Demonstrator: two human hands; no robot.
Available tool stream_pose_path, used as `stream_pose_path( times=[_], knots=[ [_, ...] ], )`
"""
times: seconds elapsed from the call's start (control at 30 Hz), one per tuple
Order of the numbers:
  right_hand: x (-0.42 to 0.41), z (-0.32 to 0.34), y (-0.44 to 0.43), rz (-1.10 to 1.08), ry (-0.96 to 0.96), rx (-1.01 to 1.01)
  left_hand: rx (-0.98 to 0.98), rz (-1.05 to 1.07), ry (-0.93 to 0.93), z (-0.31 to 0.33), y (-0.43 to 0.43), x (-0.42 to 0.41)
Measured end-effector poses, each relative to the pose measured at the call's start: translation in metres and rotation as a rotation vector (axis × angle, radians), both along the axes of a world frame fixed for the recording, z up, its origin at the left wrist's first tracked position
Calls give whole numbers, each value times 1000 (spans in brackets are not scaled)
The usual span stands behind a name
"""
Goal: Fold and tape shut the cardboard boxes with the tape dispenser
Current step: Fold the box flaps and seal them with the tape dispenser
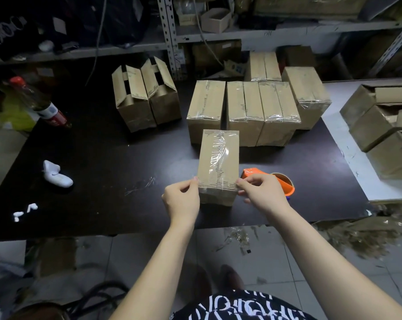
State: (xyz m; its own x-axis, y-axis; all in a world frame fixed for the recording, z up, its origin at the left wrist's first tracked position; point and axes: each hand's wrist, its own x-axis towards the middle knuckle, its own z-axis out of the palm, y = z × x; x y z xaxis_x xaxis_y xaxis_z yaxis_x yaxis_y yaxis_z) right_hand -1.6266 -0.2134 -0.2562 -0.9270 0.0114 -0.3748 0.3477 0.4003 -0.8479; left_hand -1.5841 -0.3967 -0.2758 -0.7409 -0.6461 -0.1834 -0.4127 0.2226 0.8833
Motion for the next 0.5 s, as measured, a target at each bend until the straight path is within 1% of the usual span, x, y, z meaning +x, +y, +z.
stream_pose_path(
  times=[0.1,0.27,0.37,0.43,0.5],
  knots=[
    [-1,0,1,-7,-12,17,113,48,14,4,2,1],
    [-2,1,2,-13,-19,25,164,44,25,4,3,1],
    [-2,-4,1,-46,-11,17,241,84,40,1,5,0],
    [-3,-10,1,-122,-52,-92,350,151,47,0,7,-2],
    [-3,-14,3,-205,-131,-276,525,225,34,1,6,-3]
  ],
)
